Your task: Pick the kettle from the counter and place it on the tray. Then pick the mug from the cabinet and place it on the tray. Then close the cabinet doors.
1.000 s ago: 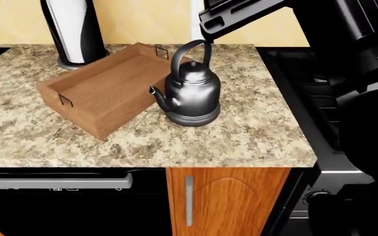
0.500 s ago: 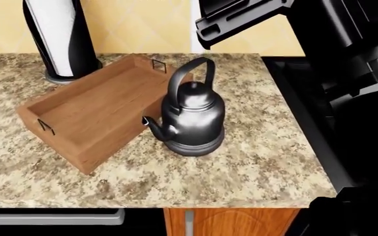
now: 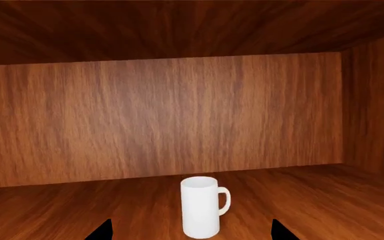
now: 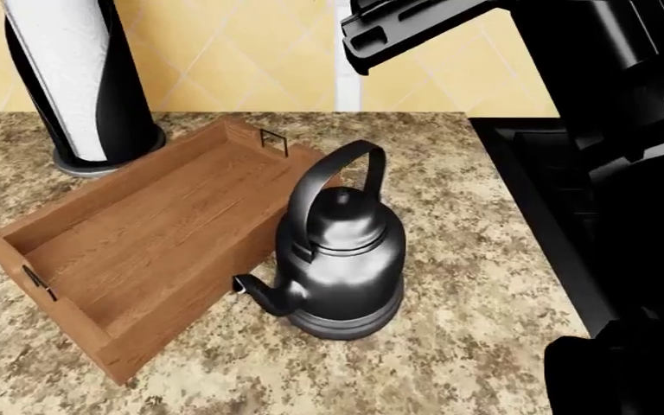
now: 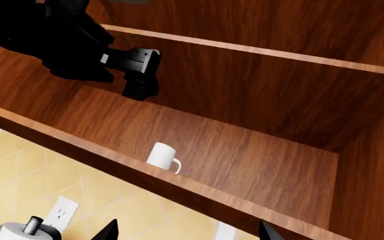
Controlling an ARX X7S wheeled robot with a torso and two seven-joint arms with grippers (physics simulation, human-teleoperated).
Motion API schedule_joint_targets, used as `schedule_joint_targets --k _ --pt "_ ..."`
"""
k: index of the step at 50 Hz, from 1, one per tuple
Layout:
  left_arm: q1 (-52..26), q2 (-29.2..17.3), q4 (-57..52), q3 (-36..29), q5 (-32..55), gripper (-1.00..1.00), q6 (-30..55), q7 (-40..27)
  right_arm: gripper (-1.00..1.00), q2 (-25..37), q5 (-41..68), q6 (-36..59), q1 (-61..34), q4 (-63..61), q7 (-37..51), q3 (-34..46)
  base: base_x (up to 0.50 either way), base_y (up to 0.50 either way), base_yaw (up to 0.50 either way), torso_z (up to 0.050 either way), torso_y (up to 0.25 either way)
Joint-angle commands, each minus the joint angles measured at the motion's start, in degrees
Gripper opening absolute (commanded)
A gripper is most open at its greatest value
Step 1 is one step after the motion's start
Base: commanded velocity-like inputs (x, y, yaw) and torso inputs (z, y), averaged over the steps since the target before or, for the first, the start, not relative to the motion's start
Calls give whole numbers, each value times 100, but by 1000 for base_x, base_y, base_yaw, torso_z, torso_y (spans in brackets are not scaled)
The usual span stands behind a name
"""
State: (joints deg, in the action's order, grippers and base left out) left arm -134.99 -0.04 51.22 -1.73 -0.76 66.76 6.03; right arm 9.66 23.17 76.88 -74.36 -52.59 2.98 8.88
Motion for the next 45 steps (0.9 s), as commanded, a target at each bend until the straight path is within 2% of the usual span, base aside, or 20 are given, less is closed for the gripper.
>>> schedule_joint_targets --k 1,10,27,45 --pt "-1 0 21 1 -76 100 -26 51 100 5 51 -12 -93 78 43 58 254 0 0 0 0" --pt "-1 -3 63 49 -137 100 -33 76 100 2 101 9 -141 101 80 112 255 0 0 0 1" --pt "-1 2 363 -123 433 100 173 -34 100 86 152 -95 -48 107 144 65 247 0 0 0 1" --pt "-1 2 422 -171 389 100 129 11 100 88 247 -83 -40 72 231 52 70 0 0 0 1"
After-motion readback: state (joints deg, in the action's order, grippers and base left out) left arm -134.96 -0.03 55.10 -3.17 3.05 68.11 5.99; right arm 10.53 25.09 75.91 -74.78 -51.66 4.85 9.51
